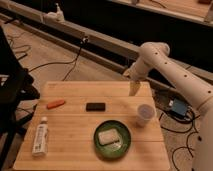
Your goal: Place the eraser in the ceramic cup
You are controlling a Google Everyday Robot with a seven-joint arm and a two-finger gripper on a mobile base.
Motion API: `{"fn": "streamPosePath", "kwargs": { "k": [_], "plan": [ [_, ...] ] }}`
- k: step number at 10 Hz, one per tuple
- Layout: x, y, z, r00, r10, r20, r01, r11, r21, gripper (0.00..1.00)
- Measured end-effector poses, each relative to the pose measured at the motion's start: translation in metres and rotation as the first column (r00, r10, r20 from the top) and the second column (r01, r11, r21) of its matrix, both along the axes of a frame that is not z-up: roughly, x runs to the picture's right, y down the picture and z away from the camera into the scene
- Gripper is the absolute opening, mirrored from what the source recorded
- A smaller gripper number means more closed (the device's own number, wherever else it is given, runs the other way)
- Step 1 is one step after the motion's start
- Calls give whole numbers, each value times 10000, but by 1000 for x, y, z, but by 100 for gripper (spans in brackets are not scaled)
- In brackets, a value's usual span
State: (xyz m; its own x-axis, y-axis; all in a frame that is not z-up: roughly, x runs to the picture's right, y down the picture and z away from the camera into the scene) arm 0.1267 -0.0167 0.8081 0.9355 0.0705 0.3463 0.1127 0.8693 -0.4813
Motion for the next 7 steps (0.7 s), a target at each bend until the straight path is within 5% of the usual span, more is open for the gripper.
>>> {"fn": "streamPosePath", "kwargs": {
  "k": [2,7],
  "plan": [
    [-55,-2,3,9960,226,870,-246,9995,217,80],
    [-62,-2,3,9951,303,942,-329,9991,263,80]
  ]
}}
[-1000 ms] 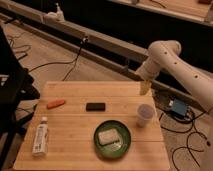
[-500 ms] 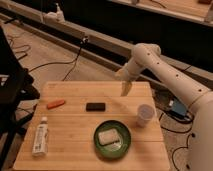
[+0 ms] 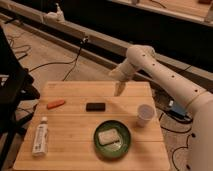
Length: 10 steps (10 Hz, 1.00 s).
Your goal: Place the eraser in the ceramic cup
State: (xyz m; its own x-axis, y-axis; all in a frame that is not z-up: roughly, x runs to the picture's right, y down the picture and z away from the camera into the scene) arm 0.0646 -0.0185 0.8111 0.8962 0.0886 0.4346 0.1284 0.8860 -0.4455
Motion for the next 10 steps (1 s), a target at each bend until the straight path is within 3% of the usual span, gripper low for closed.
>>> {"fn": "streamPosePath", "kwargs": {
  "k": [2,6,10],
  "plan": [
    [-1,27,9,9993,-317,-206,305,9980,-554,80],
    [-45,87,28,9919,-1252,233,1273,9774,-1685,80],
    [-82,119,62,9920,-1183,440,1255,9621,-2423,80]
  ]
}}
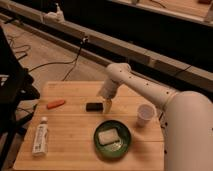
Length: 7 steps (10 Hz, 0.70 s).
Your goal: Place the eraser in the ceramic cup
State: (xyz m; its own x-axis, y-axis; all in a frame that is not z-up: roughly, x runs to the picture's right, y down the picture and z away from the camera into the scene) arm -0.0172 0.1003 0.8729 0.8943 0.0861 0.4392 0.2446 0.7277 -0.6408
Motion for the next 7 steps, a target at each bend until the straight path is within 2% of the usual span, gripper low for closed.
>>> {"fn": "streamPosePath", "kwargs": {
  "k": [4,7],
  "plan": [
    [-24,5,33,9976,661,-204,-668,9971,-371,80],
    [-43,14,42,9949,995,-186,-1006,9921,-747,80]
  ]
}}
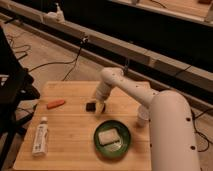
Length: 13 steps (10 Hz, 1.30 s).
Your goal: Place the eraser in the ceramic cup
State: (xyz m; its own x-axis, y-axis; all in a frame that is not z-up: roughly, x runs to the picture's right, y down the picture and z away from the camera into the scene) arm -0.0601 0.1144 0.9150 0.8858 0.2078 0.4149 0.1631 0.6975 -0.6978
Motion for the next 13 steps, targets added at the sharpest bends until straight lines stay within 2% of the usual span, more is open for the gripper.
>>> {"fn": "streamPosePath", "kwargs": {
  "k": [4,6,7,9,10,11,12,13],
  "plan": [
    [-20,11,4,9994,81,322,-72,9996,-274,78],
    [-22,16,10,9989,-154,453,164,9996,-224,62],
    [-21,18,11,9985,-261,489,272,9994,-211,49],
    [-20,15,12,9979,-386,517,391,9992,-80,31],
    [-21,11,10,9976,-391,574,393,9992,-19,22],
    [-23,5,6,9972,-356,663,353,9994,59,9],
    [-24,-6,1,9965,-239,797,222,9995,226,2],
    [-23,-16,-2,9961,-114,881,83,9993,363,0]
  ]
}}
